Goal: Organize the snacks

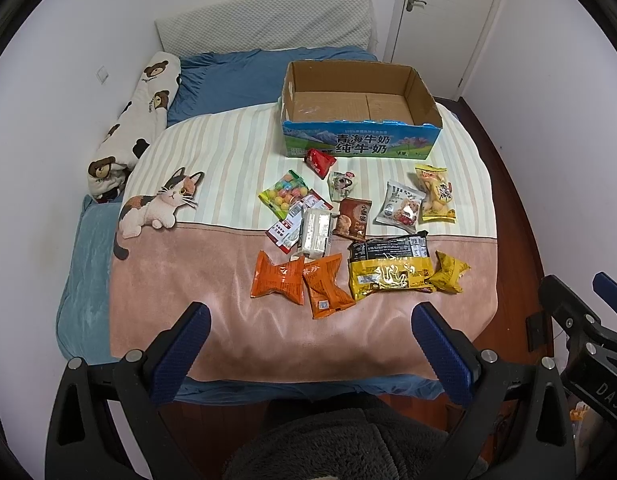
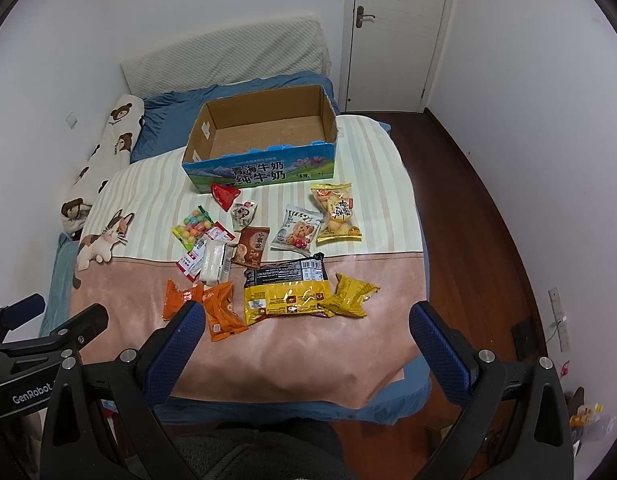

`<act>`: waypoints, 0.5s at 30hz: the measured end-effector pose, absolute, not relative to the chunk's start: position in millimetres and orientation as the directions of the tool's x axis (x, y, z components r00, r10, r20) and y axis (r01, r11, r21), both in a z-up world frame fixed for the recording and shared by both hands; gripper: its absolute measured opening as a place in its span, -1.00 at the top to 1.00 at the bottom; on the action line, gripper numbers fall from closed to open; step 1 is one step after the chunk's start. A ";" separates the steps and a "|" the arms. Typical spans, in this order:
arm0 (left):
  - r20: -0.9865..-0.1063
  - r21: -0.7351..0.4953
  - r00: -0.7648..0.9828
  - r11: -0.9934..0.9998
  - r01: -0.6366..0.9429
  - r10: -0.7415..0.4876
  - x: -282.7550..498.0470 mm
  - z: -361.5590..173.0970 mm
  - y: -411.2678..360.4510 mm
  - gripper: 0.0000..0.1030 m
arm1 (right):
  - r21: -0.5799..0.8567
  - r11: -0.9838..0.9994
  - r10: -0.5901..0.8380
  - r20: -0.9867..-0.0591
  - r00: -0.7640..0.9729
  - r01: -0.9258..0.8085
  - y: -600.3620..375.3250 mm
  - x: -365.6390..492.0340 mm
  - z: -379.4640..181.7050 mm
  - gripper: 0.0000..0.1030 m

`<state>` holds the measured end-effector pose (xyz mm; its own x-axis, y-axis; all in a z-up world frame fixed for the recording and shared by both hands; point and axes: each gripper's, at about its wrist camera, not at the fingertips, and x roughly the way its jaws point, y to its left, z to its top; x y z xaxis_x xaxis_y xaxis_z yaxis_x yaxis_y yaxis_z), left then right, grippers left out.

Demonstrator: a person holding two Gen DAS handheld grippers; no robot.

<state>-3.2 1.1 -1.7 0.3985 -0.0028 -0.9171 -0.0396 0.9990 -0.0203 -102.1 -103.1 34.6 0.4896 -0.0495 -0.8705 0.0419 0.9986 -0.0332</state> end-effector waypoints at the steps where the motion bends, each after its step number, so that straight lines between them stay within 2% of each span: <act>1: -0.918 -0.020 0.397 0.999 -0.041 -0.002 -3.5 -2.1 1.3 -1.00 | -0.030 0.999 -0.047 -0.871 0.490 0.041 -104.0 -102.2 34.3 -1.00; 15: -0.917 -0.022 0.400 0.999 -0.043 -0.003 -5.2 -2.2 3.0 -1.00 | -0.024 0.999 -0.043 -0.871 0.489 0.045 -106.3 -101.7 32.9 -1.00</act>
